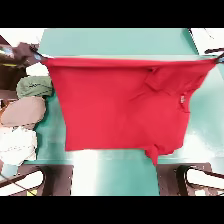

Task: Fold the shirts.

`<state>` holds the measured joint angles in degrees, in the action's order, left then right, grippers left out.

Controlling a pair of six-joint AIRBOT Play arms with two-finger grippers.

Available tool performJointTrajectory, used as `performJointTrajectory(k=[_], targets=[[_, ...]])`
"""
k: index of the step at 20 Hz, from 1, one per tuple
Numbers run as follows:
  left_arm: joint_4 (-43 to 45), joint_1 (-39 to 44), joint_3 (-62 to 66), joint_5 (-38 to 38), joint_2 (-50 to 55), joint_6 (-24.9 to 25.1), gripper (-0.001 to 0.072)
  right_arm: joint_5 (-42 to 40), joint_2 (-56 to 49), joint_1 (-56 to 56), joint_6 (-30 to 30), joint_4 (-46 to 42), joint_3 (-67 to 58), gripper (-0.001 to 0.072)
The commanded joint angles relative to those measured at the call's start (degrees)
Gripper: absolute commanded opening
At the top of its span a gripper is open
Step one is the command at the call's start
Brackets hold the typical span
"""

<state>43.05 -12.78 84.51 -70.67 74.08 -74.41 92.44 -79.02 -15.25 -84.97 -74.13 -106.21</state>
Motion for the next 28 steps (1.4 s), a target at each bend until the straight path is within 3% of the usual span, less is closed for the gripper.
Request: performJointTrajectory(k=[1,6,10,15,20,24,28], targets=[[-3.23,-0.04,-2.25,10.69,8.20,5.62,0.0022,-9.07,-7.98,5.86,-1.77,-7.17,1.31,0.0010],[-10.58,-0.04,-2.23,23.89,13.84,12.68,0.0023,-26.69,-16.79,9.99,-7.96,-7.13,1.31,0.0010],[-10.45,-0.04,-1.55,27.32,16.59,14.78,0.0023,-35.36,-19.82,12.61,-11.19,-10.40,1.33,0.0010],[-2.25,-0.07,-1.55,19.15,18.91,14.56,0.0023,-29.40,-19.93,15.47,-11.08,-21.66,1.77,0.0010],[10.86,-0.07,-2.10,8.70,19.02,13.22,0.0023,-22.86,-19.12,15.80,-10.56,-21.38,10.40,0.0009],[11.87,-0.04,-4.22,8.85,19.85,12.87,0.0023,-24.13,-18.01,16.96,-10.54,-20.31,16.65,0.0014],[11.41,-0.04,-4.22,6.45,21.64,10.21,0.0024,-25.22,-18.03,16.85,-10.56,-13.77,19.71,0.0020]])
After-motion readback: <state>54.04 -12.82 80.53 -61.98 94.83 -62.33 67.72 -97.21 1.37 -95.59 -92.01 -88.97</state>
